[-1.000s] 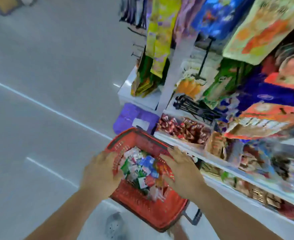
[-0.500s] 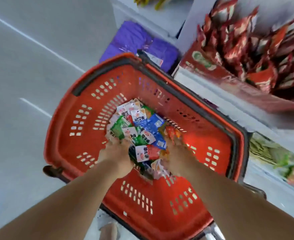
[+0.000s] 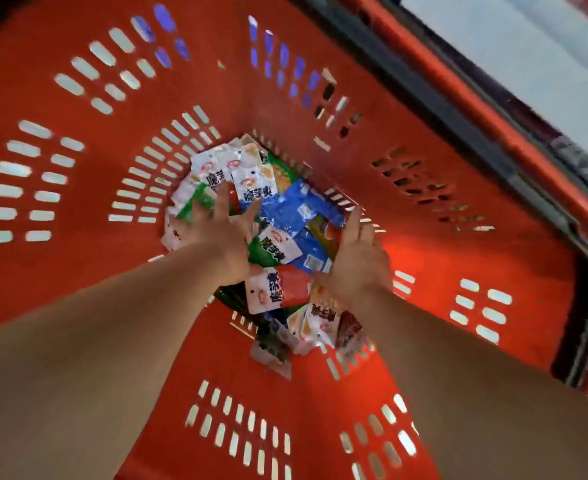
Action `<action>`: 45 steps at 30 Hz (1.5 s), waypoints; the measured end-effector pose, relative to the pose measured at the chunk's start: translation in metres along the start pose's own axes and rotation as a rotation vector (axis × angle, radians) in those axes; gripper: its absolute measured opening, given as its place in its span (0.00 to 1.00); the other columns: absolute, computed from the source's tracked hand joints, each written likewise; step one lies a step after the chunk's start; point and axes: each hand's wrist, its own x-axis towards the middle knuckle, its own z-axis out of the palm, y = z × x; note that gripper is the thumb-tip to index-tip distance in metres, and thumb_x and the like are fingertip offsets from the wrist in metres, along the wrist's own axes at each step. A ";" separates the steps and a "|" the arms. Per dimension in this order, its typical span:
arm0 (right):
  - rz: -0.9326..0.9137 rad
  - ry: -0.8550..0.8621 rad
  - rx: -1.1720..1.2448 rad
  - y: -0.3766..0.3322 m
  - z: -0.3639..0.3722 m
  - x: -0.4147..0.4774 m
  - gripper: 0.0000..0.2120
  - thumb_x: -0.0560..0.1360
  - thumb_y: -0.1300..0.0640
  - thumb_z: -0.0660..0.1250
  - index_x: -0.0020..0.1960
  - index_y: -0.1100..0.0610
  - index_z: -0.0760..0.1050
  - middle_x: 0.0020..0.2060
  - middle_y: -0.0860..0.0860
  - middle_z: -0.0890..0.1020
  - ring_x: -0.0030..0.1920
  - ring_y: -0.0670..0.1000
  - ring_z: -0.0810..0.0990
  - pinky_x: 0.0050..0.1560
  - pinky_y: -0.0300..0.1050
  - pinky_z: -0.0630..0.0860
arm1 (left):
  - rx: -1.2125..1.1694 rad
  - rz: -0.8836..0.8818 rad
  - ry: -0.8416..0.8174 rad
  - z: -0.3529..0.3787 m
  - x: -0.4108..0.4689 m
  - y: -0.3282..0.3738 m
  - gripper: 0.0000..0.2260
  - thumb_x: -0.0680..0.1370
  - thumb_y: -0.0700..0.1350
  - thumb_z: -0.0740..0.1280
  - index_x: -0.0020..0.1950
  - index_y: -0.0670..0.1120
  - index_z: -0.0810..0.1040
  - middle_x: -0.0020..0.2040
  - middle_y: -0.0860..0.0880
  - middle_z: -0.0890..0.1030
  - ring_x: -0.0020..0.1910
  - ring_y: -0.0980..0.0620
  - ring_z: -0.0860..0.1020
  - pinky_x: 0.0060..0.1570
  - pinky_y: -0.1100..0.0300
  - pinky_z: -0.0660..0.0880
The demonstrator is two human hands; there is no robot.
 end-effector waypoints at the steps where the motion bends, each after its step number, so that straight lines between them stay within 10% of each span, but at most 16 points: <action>1: -0.007 0.043 -0.032 -0.001 0.004 0.000 0.64 0.69 0.35 0.77 0.83 0.58 0.37 0.75 0.57 0.62 0.73 0.60 0.66 0.70 0.54 0.68 | -0.011 0.018 -0.033 0.002 0.004 -0.002 0.53 0.74 0.68 0.72 0.81 0.66 0.32 0.81 0.49 0.26 0.82 0.30 0.44 0.73 0.23 0.54; 8: 0.019 0.176 0.125 -0.003 0.019 -0.001 0.54 0.74 0.40 0.74 0.84 0.53 0.41 0.78 0.57 0.60 0.78 0.59 0.60 0.77 0.57 0.60 | -0.054 0.128 -0.012 0.013 0.020 -0.011 0.44 0.77 0.67 0.68 0.81 0.69 0.39 0.85 0.50 0.38 0.81 0.30 0.55 0.75 0.32 0.63; 17: 0.059 0.202 0.201 0.005 0.025 0.015 0.37 0.71 0.47 0.79 0.68 0.52 0.59 0.64 0.56 0.77 0.59 0.60 0.80 0.54 0.54 0.79 | -0.013 0.178 0.150 0.005 0.021 -0.001 0.42 0.78 0.68 0.66 0.83 0.66 0.41 0.85 0.53 0.38 0.83 0.35 0.46 0.77 0.29 0.51; 23: 0.072 0.091 0.053 0.007 0.043 0.019 0.34 0.82 0.60 0.62 0.84 0.55 0.52 0.79 0.59 0.65 0.77 0.64 0.66 0.65 0.62 0.78 | -0.034 0.201 0.024 0.014 0.030 0.000 0.37 0.83 0.62 0.63 0.82 0.68 0.41 0.83 0.56 0.31 0.84 0.36 0.42 0.76 0.29 0.54; 26: -0.007 0.087 -0.021 0.003 0.037 0.008 0.37 0.80 0.67 0.60 0.84 0.53 0.51 0.81 0.55 0.63 0.82 0.64 0.55 0.68 0.64 0.75 | -0.062 0.202 0.131 0.005 0.021 -0.002 0.30 0.84 0.59 0.61 0.83 0.65 0.51 0.86 0.52 0.43 0.84 0.36 0.50 0.77 0.31 0.51; 29: -0.148 0.131 -0.011 -0.006 0.025 -0.012 0.41 0.75 0.71 0.61 0.84 0.49 0.55 0.80 0.54 0.65 0.78 0.64 0.64 0.75 0.67 0.67 | -0.449 0.197 0.394 -0.014 -0.001 -0.002 0.22 0.85 0.55 0.62 0.78 0.53 0.70 0.75 0.45 0.74 0.71 0.40 0.74 0.69 0.46 0.72; 33: -0.425 0.308 0.090 -0.021 0.008 -0.040 0.36 0.72 0.69 0.70 0.77 0.51 0.71 0.73 0.53 0.77 0.69 0.62 0.78 0.69 0.62 0.73 | -1.229 -0.113 -0.095 -0.052 -0.039 0.003 0.20 0.85 0.58 0.63 0.70 0.46 0.75 0.60 0.42 0.83 0.51 0.41 0.84 0.46 0.52 0.80; 38: -0.761 0.534 0.035 -0.036 -0.024 -0.061 0.23 0.68 0.67 0.77 0.60 0.52 0.81 0.64 0.48 0.83 0.70 0.59 0.76 0.63 0.53 0.64 | -1.478 -0.074 -0.523 -0.079 -0.079 -0.023 0.11 0.83 0.45 0.66 0.61 0.39 0.80 0.48 0.39 0.87 0.38 0.42 0.87 0.30 0.54 0.82; 45: -0.572 0.483 0.170 -0.042 -0.040 -0.086 0.31 0.68 0.62 0.76 0.67 0.42 0.78 0.77 0.51 0.66 0.77 0.60 0.62 0.72 0.65 0.63 | -1.480 -0.100 -0.379 -0.070 -0.095 -0.037 0.15 0.80 0.31 0.67 0.65 0.43 0.81 0.55 0.40 0.86 0.54 0.43 0.86 0.57 0.43 0.82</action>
